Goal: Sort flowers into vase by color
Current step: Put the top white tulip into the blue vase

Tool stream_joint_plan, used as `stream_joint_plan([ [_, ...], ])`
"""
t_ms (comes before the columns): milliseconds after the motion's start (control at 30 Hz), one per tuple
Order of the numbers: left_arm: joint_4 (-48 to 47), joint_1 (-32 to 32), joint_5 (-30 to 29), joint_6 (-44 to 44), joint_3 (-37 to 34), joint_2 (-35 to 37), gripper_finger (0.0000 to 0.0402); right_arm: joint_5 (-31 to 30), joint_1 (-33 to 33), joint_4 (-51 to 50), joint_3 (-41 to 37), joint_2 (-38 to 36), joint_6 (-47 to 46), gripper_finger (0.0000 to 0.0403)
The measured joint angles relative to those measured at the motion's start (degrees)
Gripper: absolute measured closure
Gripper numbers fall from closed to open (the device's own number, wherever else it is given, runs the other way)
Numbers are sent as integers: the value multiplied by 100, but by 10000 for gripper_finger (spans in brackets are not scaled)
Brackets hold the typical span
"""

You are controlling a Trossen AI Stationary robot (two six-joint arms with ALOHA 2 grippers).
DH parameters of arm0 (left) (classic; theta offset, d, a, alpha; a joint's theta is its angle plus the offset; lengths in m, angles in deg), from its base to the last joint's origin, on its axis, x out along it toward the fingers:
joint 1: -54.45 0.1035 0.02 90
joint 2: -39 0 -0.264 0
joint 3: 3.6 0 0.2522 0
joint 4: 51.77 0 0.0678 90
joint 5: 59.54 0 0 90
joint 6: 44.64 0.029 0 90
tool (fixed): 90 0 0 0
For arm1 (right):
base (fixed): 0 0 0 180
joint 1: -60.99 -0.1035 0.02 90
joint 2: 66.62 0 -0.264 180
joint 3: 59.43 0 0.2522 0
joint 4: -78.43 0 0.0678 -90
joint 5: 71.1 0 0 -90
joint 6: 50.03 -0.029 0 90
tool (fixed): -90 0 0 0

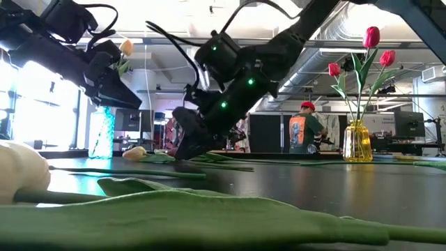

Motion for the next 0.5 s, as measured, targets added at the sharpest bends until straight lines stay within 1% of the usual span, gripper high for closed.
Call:
stream_joint_plan([
  [167, -210, -15, 5, -88, 0, -2, 229, 86, 32, -73, 2, 74, 28, 279],
  [233, -232, -15, 5, -94, 0, -1, 229, 150, 32, -81, 2, 77, 96, 290],
  [333, -228, -15, 5, -96, 0, 0, 229, 236, 25, -82, 2, 77, 211, 326],
  [433, -226, -15, 5, -96, 0, -2, 229, 265, 14, -84, 7, 77, 208, 379],
  [500, -228, -15, 5, -96, 0, 0, 229, 248, 12, -48, 7, 81, 190, 395],
])
